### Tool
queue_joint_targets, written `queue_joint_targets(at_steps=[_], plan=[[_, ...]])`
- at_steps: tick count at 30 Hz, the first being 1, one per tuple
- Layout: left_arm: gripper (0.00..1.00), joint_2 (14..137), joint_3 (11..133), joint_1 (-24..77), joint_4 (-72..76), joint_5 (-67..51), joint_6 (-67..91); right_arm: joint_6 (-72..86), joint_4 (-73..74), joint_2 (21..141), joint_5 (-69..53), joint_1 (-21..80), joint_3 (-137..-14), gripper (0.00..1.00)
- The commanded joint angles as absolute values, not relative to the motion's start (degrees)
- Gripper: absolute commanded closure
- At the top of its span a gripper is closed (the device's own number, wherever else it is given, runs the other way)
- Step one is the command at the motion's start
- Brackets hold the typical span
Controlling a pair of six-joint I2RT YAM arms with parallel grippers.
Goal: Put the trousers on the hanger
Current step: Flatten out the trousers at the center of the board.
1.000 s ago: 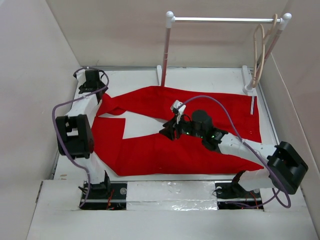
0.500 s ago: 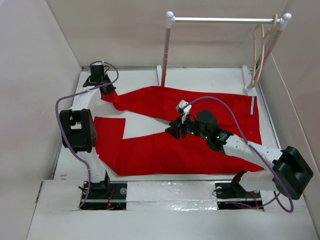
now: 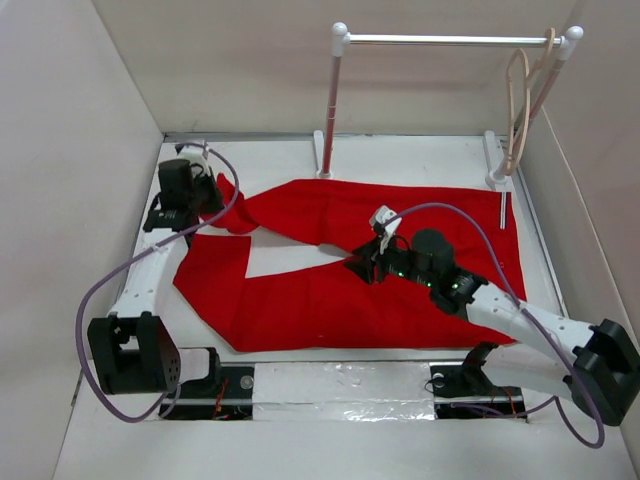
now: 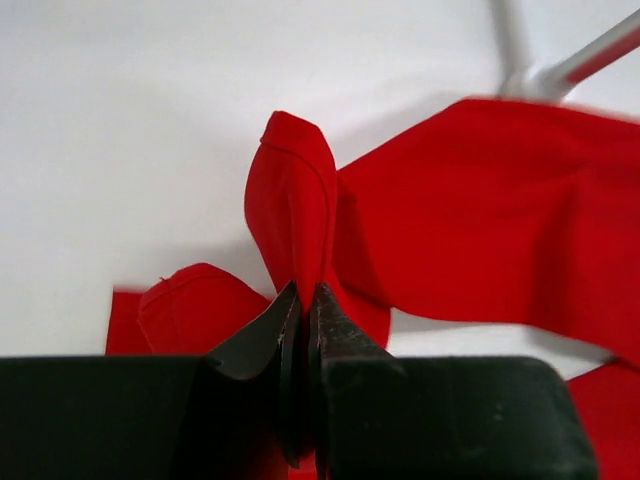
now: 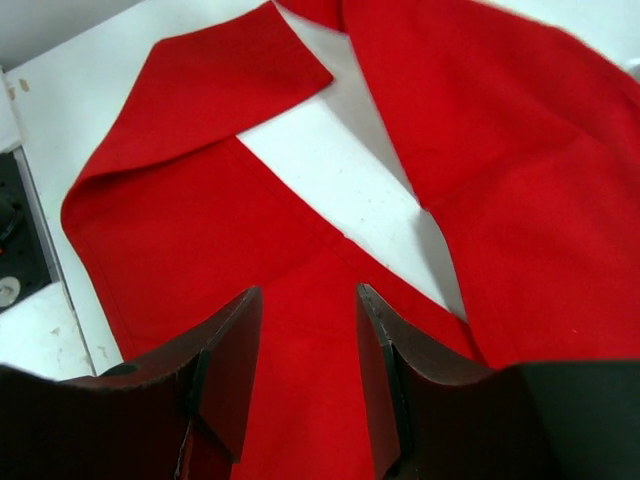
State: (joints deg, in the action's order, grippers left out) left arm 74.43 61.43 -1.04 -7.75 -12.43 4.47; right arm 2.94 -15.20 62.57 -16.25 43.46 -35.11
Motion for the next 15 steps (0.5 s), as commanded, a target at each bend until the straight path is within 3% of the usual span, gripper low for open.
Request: queue_joint_targets(at_steps=[1,2,3,4,5,6,7,8,9,10,14,15], plan=[[1.0,71.6,54.7,0.0,-9.5,-0.6,2.4,1.3,-12.8,59.9,-15.0,43.0,-33.7,0.52],[0.99,70.9,53.5,0.0,-9.8,-0.5,2.2,1.1,-12.0,59.5,-14.8,42.5,-33.4,0.52],[0.8,70.6,53.6,0.0,-10.8,-0.6,2.5,1.1,-11.8,58.9,-14.3,42.5,-33.2,0.52],[0.67,70.1,53.7,0.0,-11.2,-1.3,2.8,1.1,-11.8,58.7,-14.3,42.5,-33.1,0.52],[0.56,69.5,53.4,0.6,-11.1,-8.7,2.6,1.0,-11.7,58.9,-14.6,42.5,-33.3,0.52],[0.42,68.7,52.6,1.2,-10.2,-13.5,0.8,0.8,-11.6,59.3,-15.9,42.5,-33.6,0.58],[0.36,66.6,51.7,1.8,-7.8,-17.2,0.5,0.7,-11.3,59.7,-16.4,42.5,-34.0,0.61],[0.34,65.9,50.9,1.8,-7.0,-22.2,0.4,0.6,-9.8,60.0,-16.8,42.5,-34.9,0.64],[0.36,65.7,51.1,1.8,-6.9,-23.5,0.3,0.6,-9.5,60.3,-16.7,42.5,-35.2,0.78],[0.39,66.5,51.8,1.8,-8.7,-23.4,0.4,0.6,-9.4,60.7,-16.7,42.5,-35.2,0.84],[0.42,71.1,55.8,1.8,-10.8,-8.1,6.8,-1.4,-10.1,61.3,-16.4,42.5,-35.3,0.87],[0.51,72.3,56.9,1.8,-11.2,-7.7,8.2,-1.4,-10.4,61.3,-15.9,42.5,-35.1,0.87]])
